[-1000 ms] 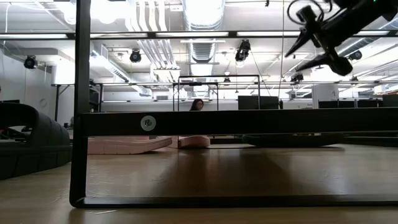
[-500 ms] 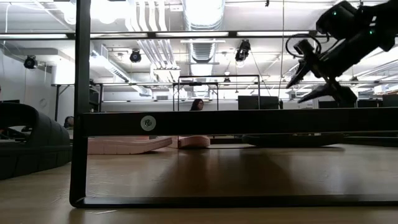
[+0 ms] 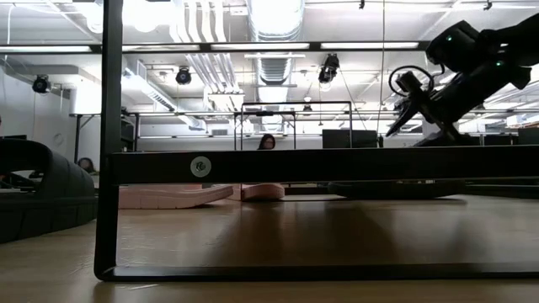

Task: Pick and place slides into the shelf
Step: Put the top black slide on the shelf

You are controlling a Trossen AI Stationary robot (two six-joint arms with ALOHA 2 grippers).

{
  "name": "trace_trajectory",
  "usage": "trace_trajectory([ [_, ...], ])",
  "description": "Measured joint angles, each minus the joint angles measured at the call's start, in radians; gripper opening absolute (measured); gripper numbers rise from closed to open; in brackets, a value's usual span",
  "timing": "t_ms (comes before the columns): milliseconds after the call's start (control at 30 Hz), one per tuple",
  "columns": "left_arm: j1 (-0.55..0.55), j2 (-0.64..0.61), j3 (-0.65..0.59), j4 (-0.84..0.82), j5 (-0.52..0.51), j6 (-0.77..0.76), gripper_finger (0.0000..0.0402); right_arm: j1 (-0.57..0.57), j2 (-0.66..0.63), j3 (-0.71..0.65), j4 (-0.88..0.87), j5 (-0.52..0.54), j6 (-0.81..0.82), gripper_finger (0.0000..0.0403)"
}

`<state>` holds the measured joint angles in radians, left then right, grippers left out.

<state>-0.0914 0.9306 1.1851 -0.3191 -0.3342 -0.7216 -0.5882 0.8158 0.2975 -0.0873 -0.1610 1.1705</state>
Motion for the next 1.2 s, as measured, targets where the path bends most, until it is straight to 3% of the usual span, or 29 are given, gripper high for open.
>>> trace_trajectory([
  [500, 0.0, 0.0, 0.0, 0.005, 0.001, 0.003, 0.0, -0.054, 0.244, 0.043, 0.133, -0.081, -0.072, 0.0206],
  [1200, 0.0, 0.0, 0.0, 0.005, 0.009, 0.0, 0.0, -0.054, 0.369, 0.043, 0.241, -0.105, -0.074, 0.0192],
])
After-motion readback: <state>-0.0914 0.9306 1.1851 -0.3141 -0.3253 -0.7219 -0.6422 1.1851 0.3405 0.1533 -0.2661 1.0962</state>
